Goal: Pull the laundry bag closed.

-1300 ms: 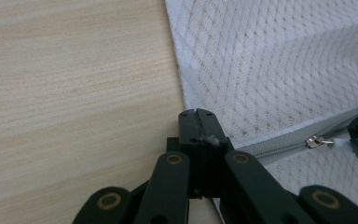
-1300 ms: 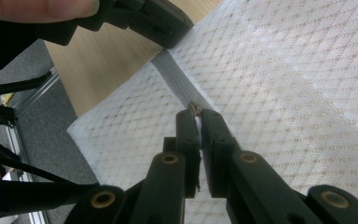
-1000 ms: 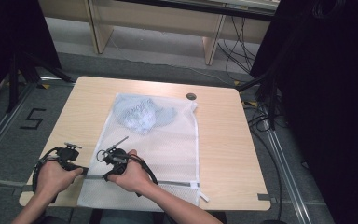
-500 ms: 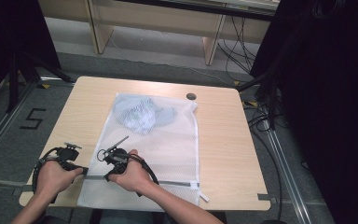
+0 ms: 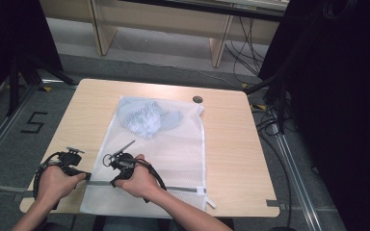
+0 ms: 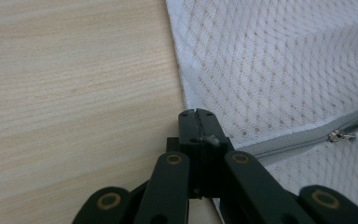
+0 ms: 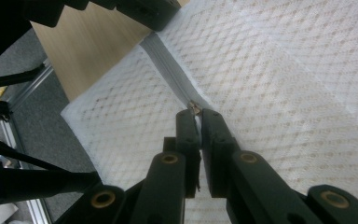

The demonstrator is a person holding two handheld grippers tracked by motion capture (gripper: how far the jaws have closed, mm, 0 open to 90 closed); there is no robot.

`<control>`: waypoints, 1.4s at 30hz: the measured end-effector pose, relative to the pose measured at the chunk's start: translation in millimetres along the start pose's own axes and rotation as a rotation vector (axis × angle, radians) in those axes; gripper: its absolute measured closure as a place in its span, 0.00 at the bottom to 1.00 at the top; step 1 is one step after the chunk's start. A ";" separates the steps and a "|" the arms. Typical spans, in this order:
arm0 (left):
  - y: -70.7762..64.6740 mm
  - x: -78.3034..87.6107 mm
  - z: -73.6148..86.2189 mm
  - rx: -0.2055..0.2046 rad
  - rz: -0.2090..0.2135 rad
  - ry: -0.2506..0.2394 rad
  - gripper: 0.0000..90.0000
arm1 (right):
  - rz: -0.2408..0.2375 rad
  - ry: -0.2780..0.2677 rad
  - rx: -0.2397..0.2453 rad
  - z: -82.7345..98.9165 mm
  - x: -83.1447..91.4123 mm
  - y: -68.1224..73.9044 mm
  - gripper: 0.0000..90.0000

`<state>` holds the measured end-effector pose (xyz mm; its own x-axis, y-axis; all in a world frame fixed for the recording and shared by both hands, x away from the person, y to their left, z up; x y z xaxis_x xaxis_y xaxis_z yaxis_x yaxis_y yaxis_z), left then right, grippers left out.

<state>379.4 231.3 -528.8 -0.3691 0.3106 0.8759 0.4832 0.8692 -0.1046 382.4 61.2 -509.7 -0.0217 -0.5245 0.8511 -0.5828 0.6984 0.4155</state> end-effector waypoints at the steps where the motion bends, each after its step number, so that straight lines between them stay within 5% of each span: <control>1: 0.3 0.9 0.1 -0.003 0.000 0.014 1.00 | 0.001 0.005 -0.007 0.4 0.5 0.1 0.97; 42: 1.0 0.1 0.3 -0.003 0.003 0.000 1.00 | 0.016 0.031 -0.032 7.1 8.2 -5.7 0.97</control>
<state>379.6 232.4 -528.9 -0.3675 0.3128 0.8759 0.4865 0.8673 -0.1056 379.8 49.5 -507.4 -0.0057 -0.4979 0.8672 -0.5560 0.7224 0.4111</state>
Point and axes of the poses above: each handheld gripper's, and its own axes: x roughly backward along the jaws, z roughly out of its underside, y roughly to its left, the point moved 4 cm from there along -x, roughly forward along the jaws, and after that the axes turned 15 degrees about -x, right-handed, at the moved point
